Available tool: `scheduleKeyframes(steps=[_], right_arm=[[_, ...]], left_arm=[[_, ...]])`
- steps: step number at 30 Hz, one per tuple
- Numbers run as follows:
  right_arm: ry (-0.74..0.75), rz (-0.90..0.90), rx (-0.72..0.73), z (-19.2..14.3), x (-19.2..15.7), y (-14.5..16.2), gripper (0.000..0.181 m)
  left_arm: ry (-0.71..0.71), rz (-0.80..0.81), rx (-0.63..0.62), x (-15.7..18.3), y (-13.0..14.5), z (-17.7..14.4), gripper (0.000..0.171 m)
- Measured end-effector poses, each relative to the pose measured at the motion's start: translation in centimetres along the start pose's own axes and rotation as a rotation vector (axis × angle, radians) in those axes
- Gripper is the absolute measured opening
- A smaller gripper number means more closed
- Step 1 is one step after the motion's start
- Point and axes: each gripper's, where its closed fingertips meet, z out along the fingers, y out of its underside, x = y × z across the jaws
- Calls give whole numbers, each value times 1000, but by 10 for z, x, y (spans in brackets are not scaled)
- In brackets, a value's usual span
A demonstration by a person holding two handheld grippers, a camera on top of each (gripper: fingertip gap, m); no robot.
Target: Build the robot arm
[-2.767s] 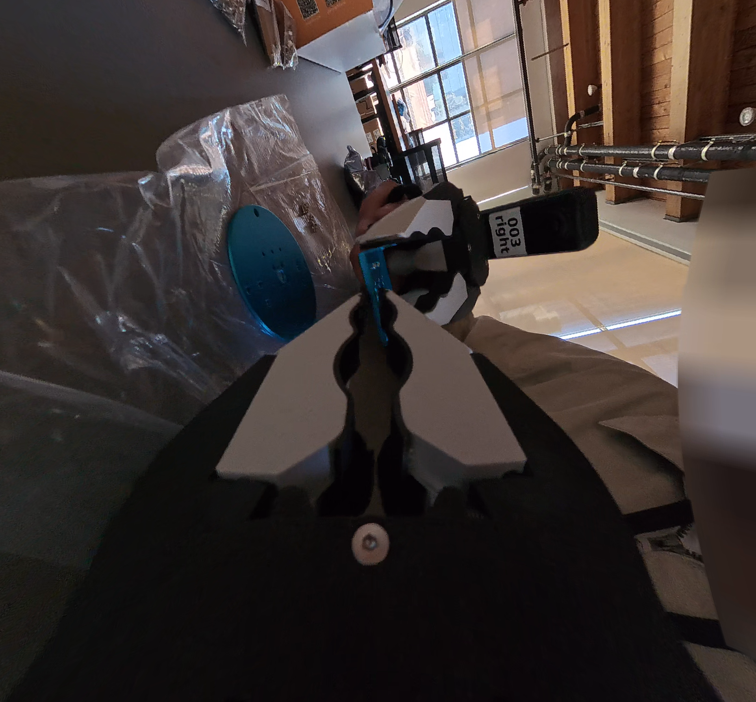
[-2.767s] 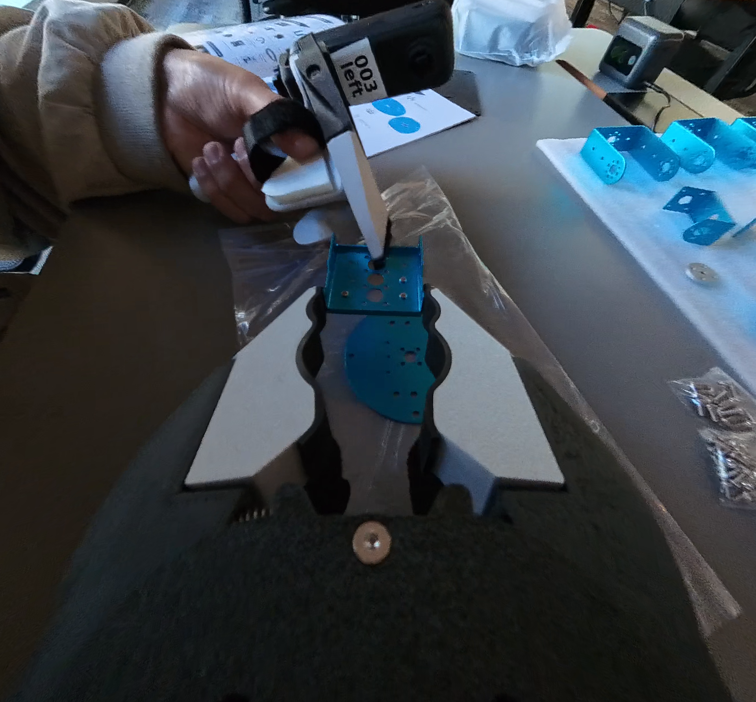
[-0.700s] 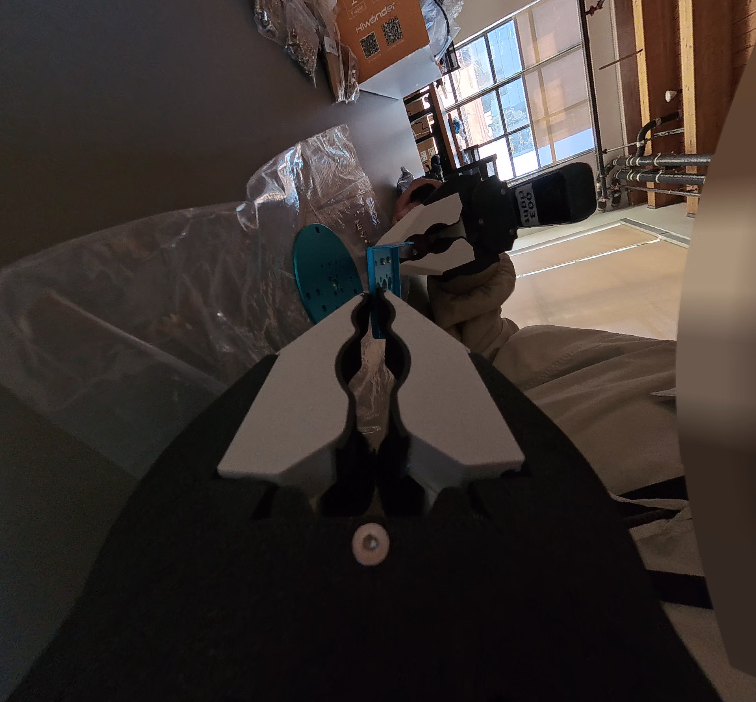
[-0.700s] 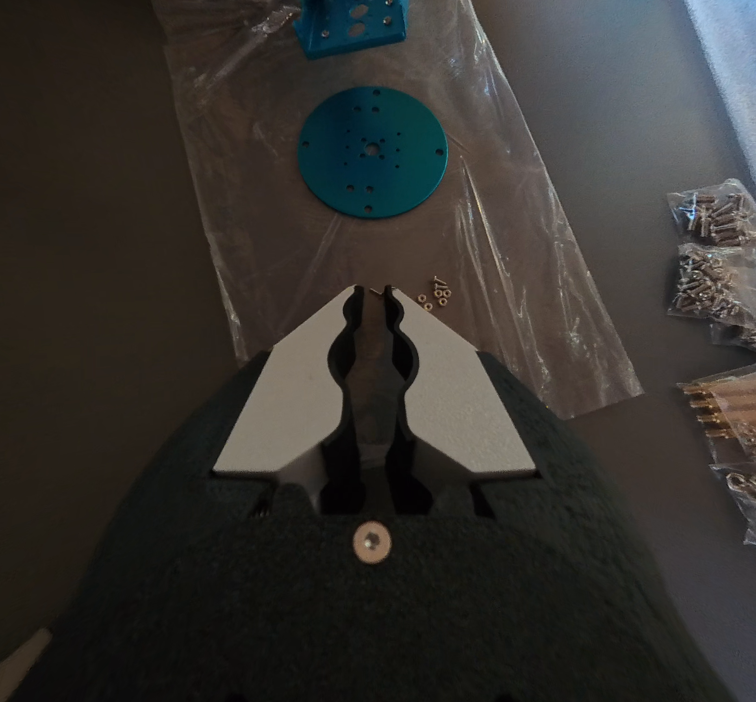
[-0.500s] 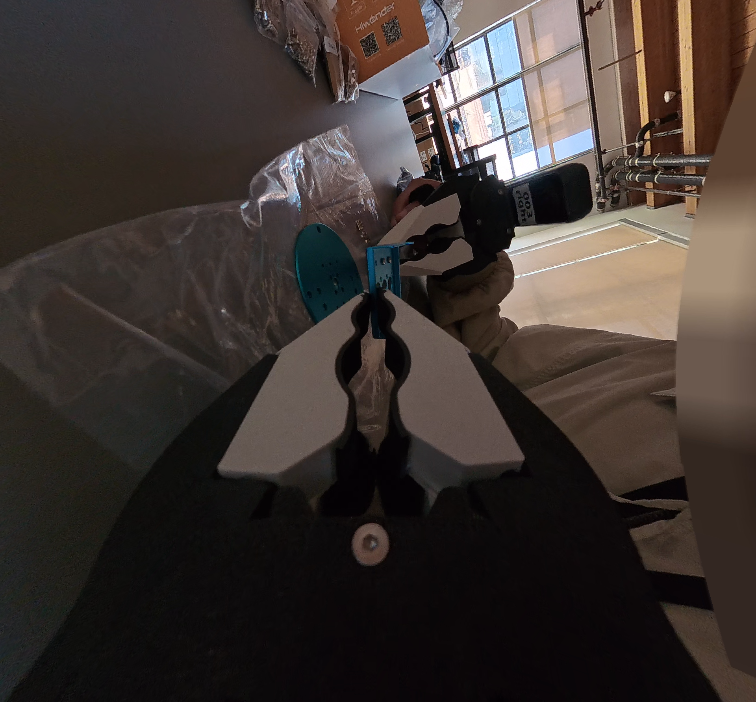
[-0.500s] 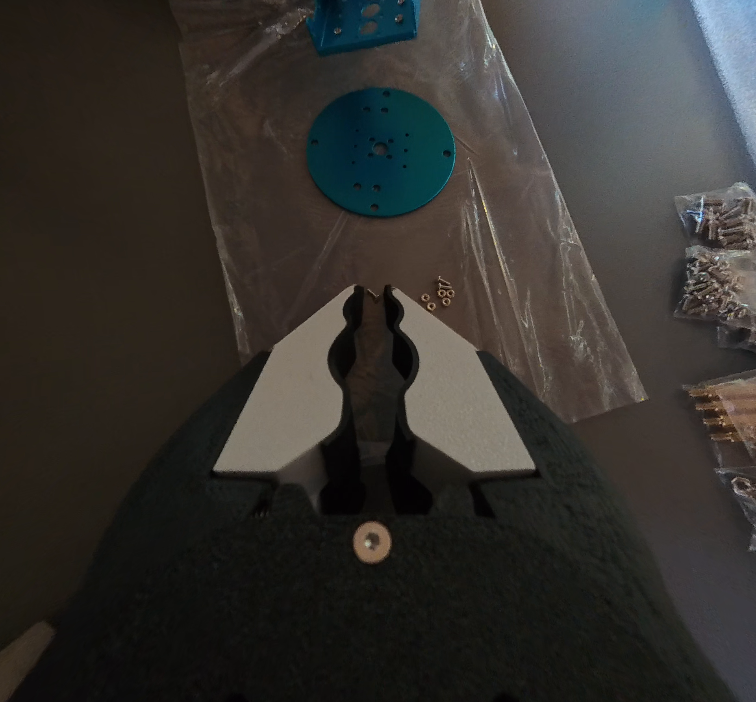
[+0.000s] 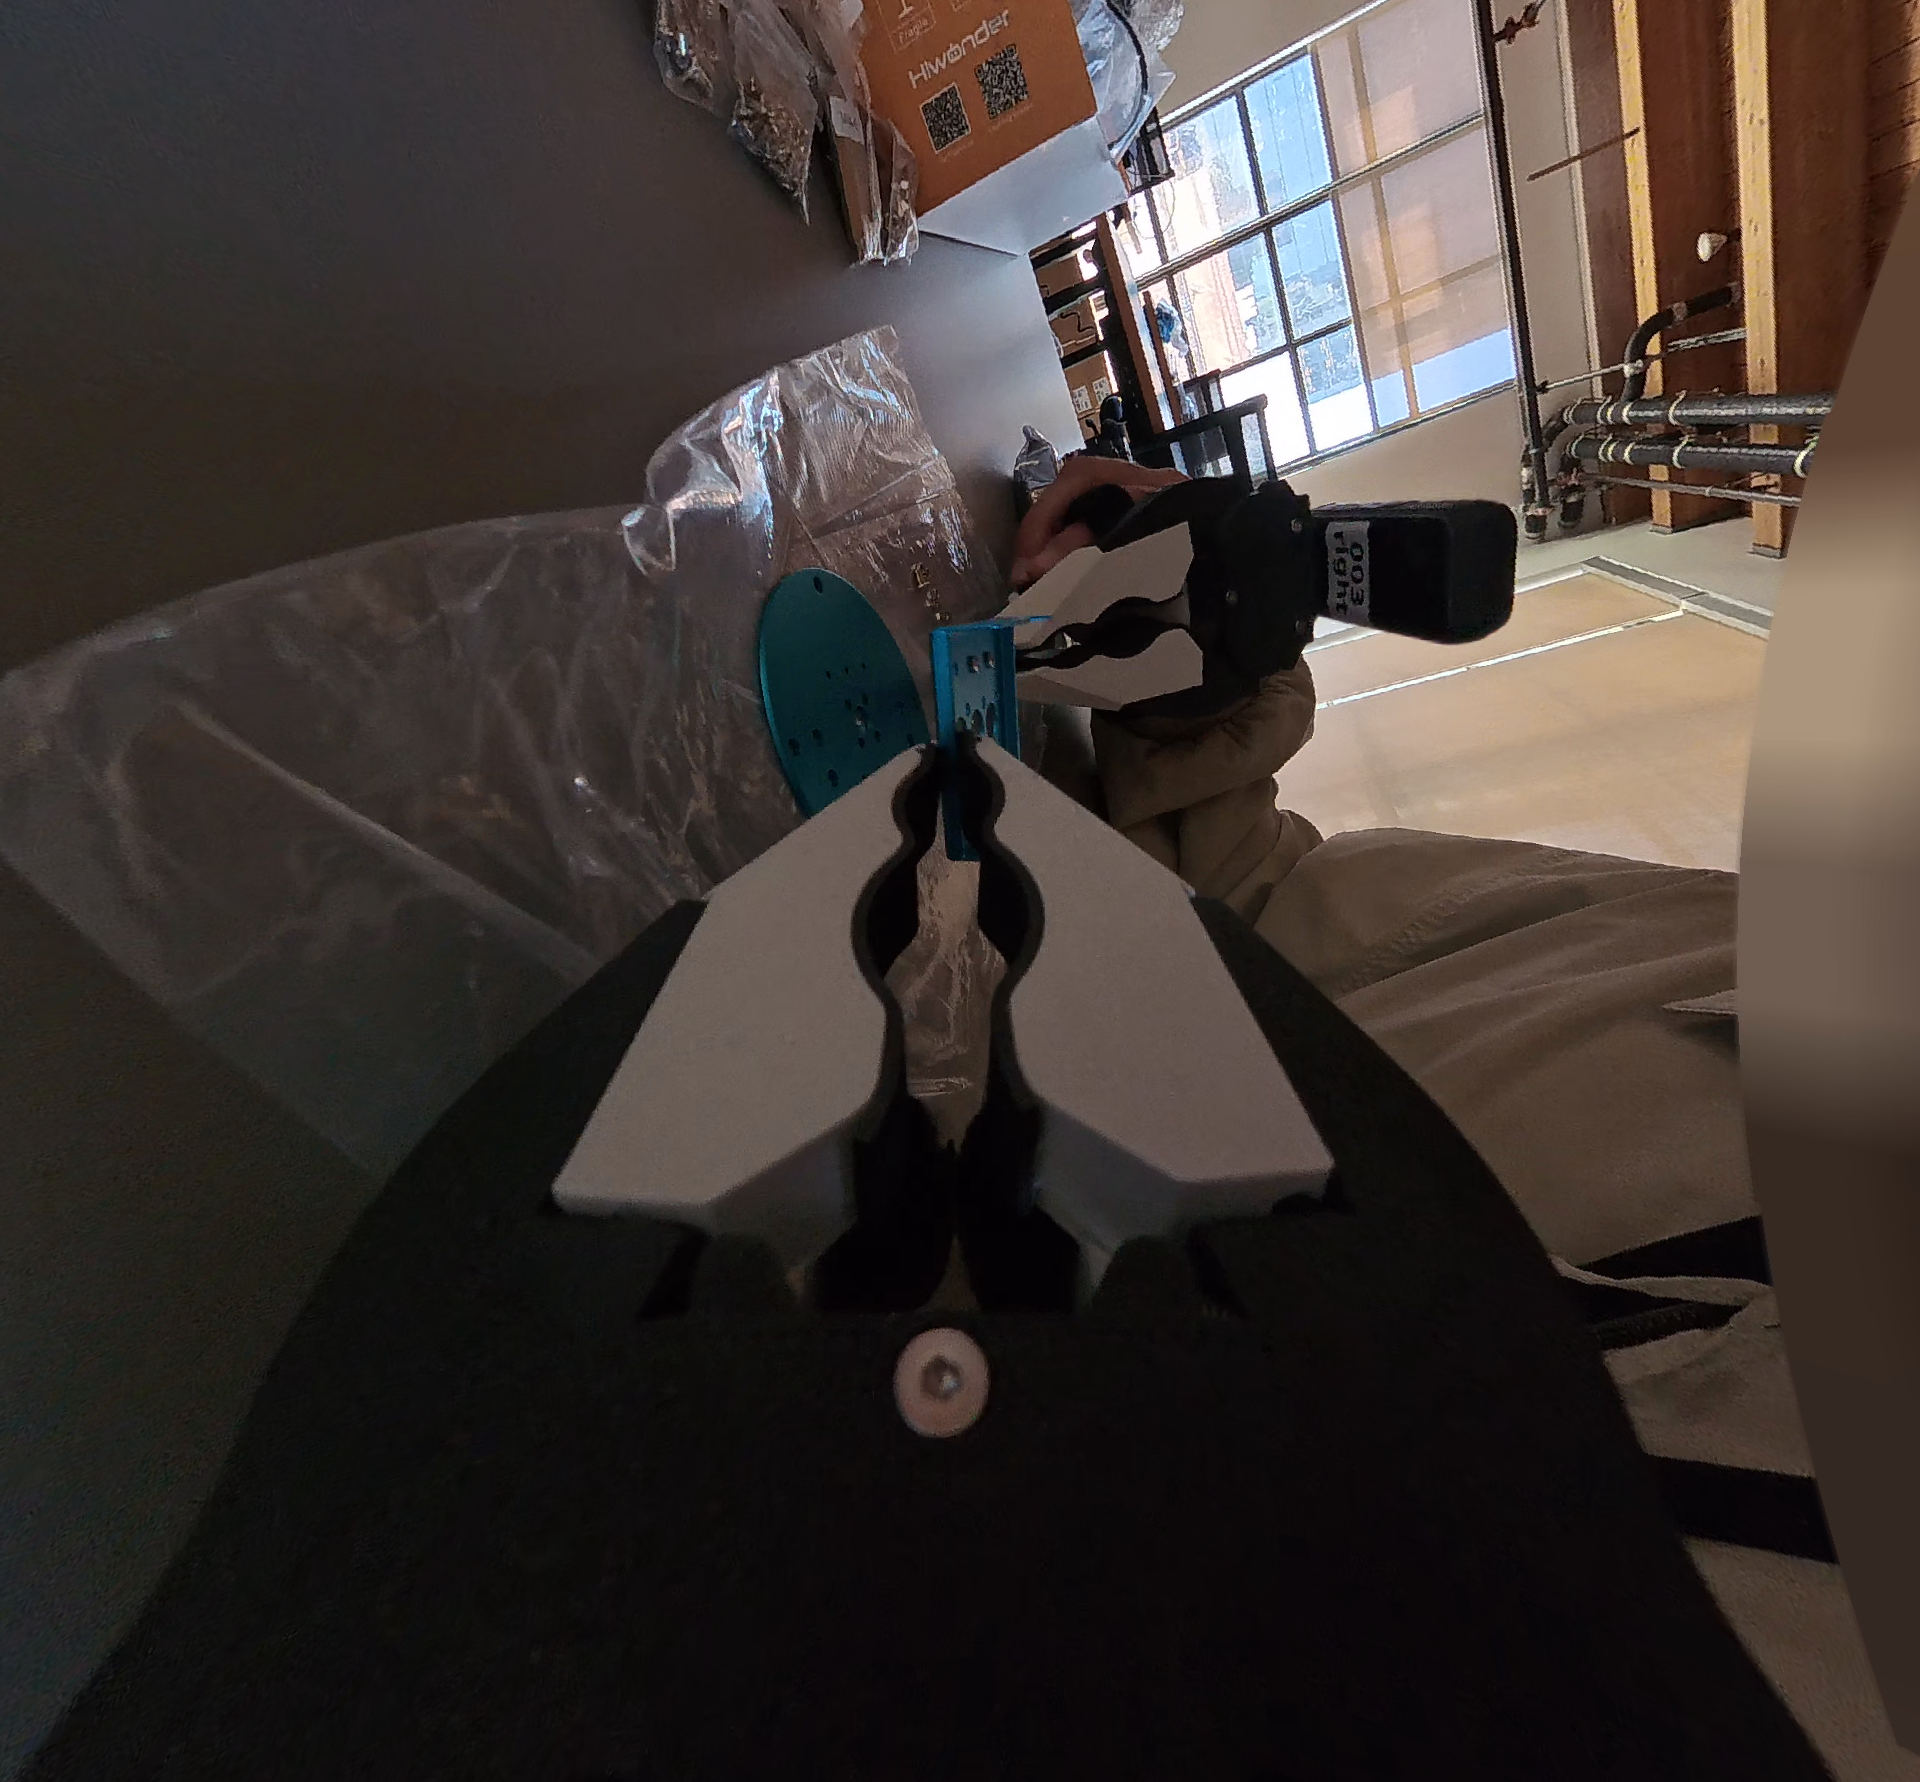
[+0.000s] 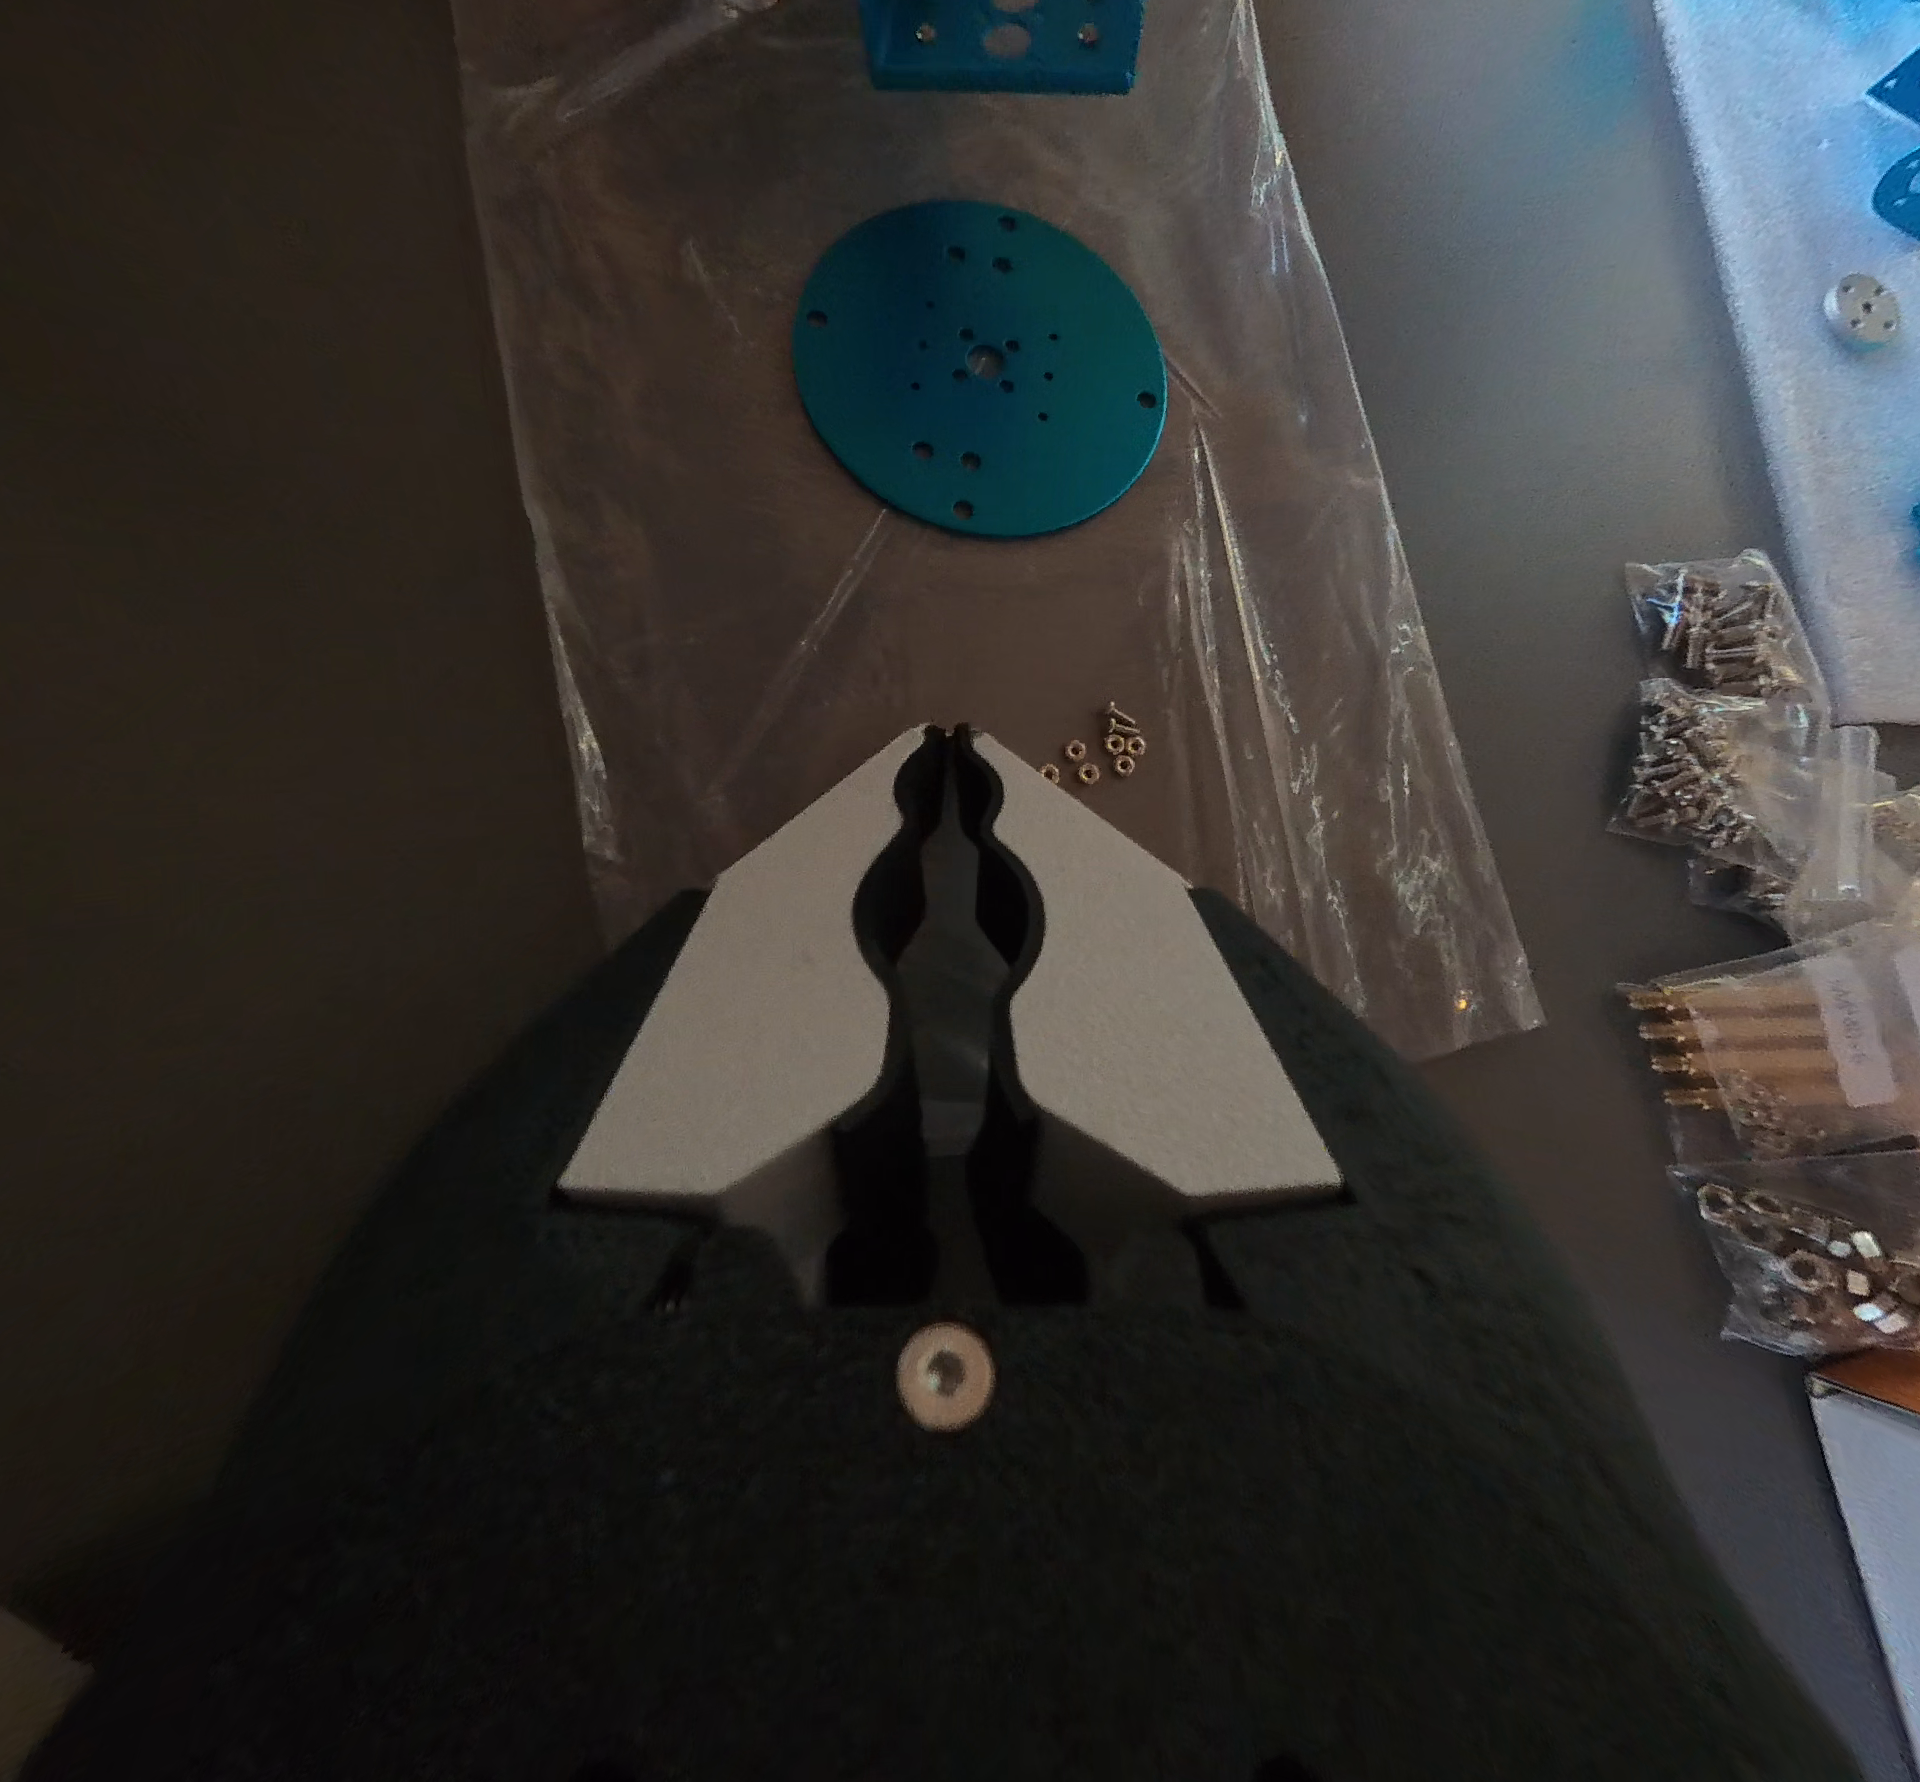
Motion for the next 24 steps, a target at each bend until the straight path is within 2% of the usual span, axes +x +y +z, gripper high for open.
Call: scheduleKeyframes(steps=[5, 9, 14, 17, 19, 21, 24], right_arm=[[10, -38, 9, 2, 1, -4, 0], [111, -143, 65, 1, 10, -19, 0], [364, -343, 244, 0, 22, -73, 0], [507, -459, 260, 15, 14, -106, 0], [604, -546, 234, 23, 14, -116, 0], [630, -633, 223, 31, 11, -119, 0], [559, -693, 234, 40, -1, -119, 0]], left_arm=[[-10, 2, 3, -1, 0, 0, 1], [-21, 5, 4, -2, 0, 0, 1], [-11, -8, 9, -1, -1, 0, 1], [-5, -6, 5, 0, 1, 1, 1], [-7, 0, 2, 1, 2, 1, 1], [-4, 4, -9, 2, 4, 2, 1], [-3, 14, -34, 4, 10, 5, 2]])
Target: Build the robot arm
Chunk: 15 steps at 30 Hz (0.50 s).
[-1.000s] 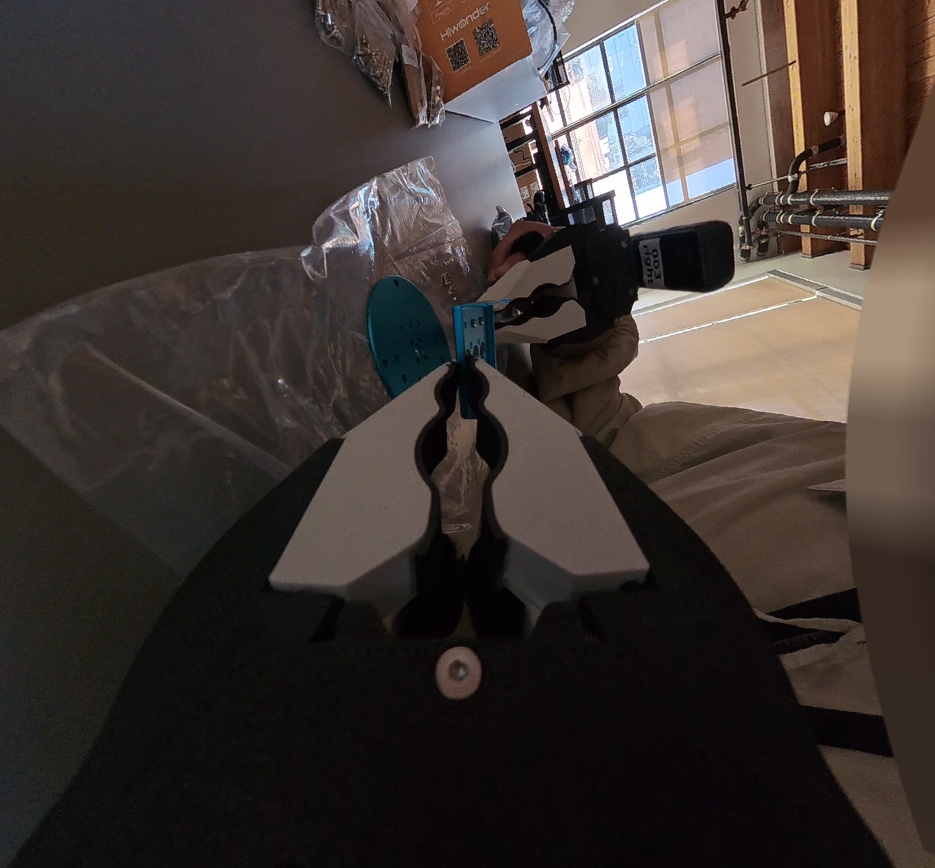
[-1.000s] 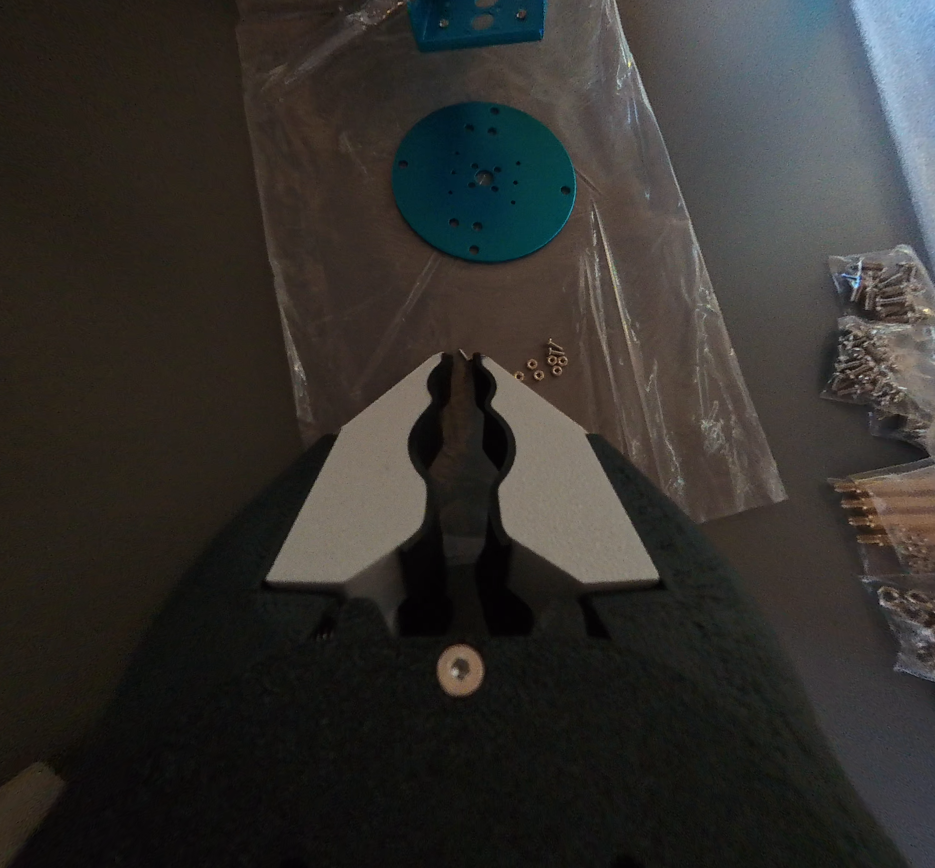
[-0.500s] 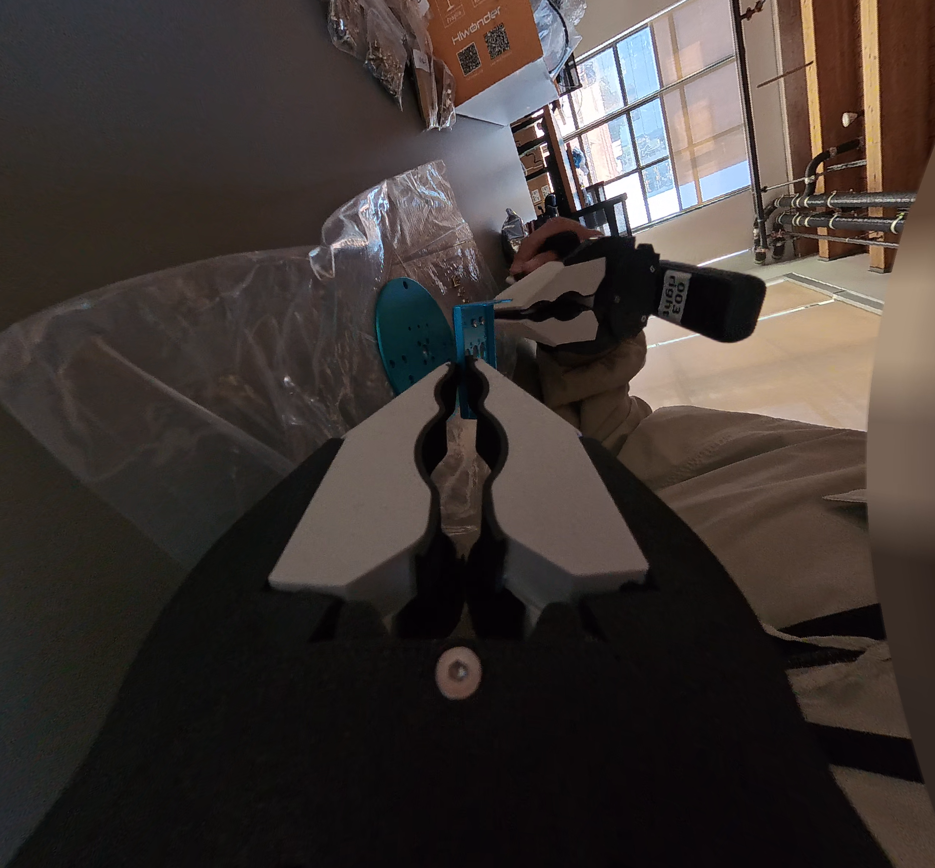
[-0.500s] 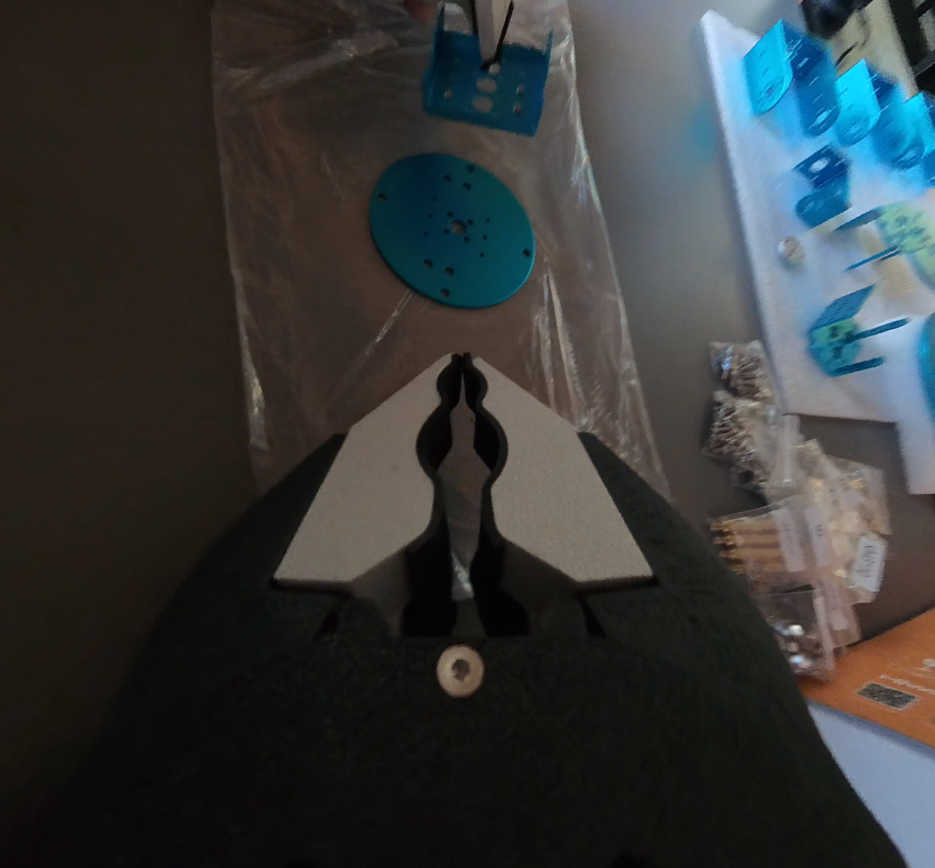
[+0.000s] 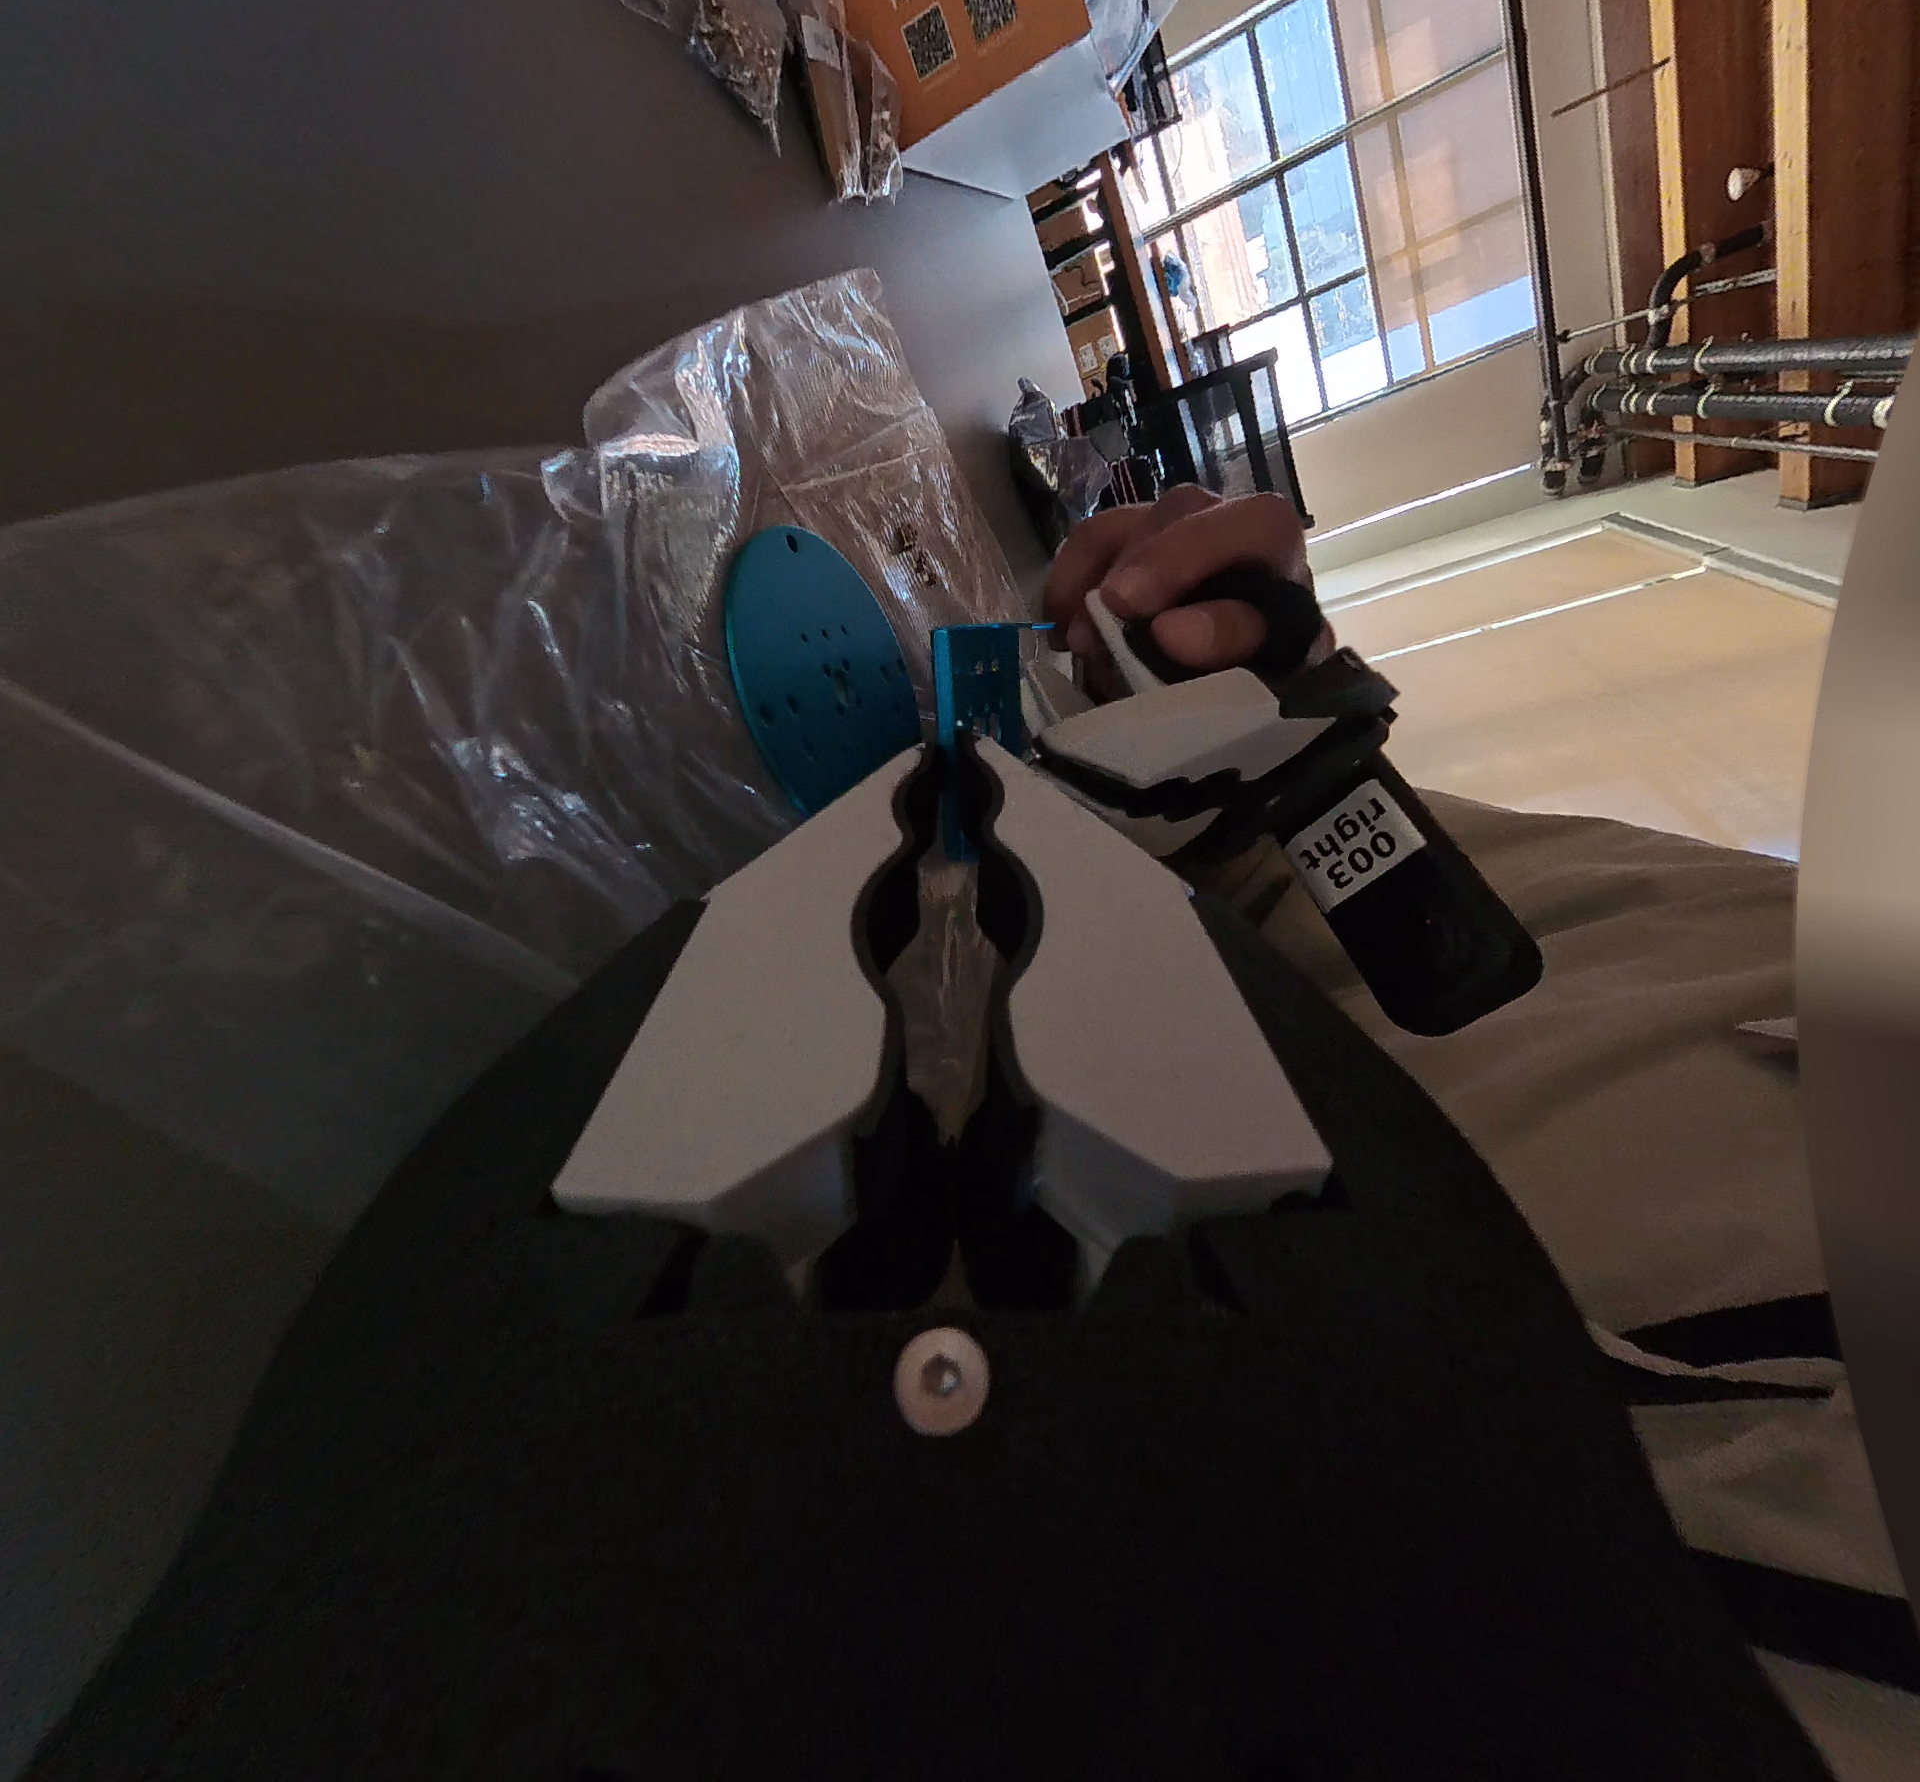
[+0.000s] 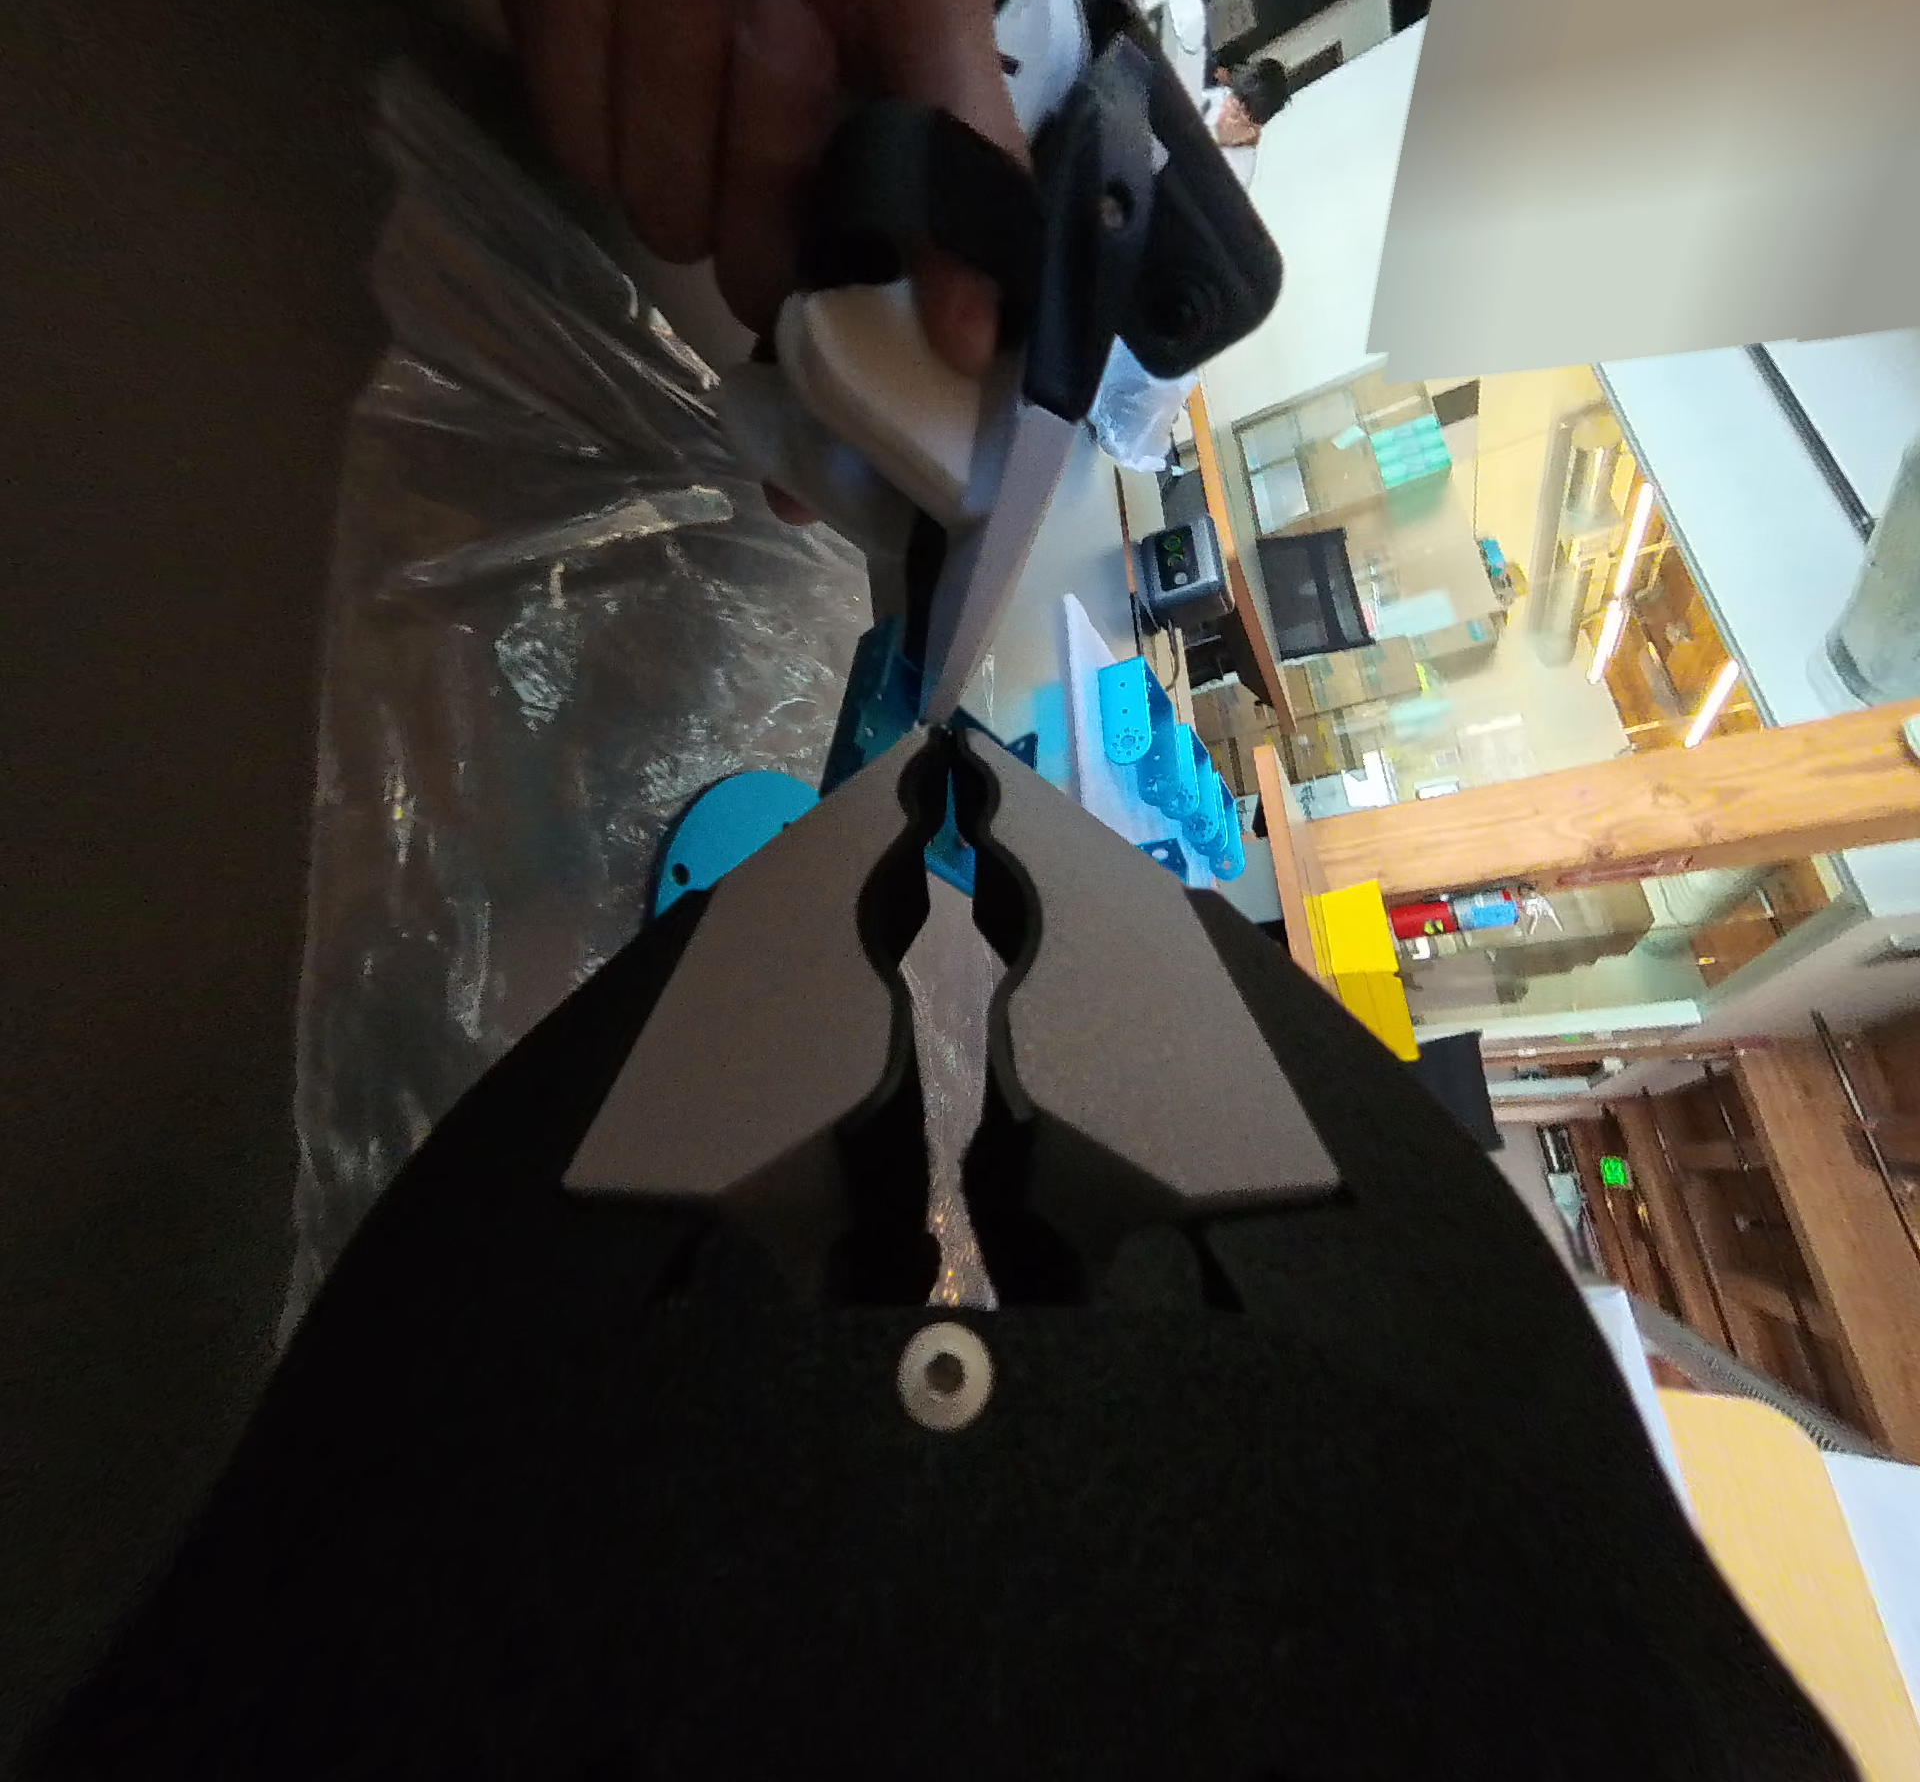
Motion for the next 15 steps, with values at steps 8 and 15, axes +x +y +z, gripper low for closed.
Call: scheduleKeyframes(steps=[8, 15], right_arm=[[-126, 7, 0, -3, -15, 0, 0], [-189, 25, 4, -3, -20, -4, 0]], left_arm=[[-6, 22, -54, 1, 8, 3, 1], [-3, 31, -75, 1, 12, 5, 1]])
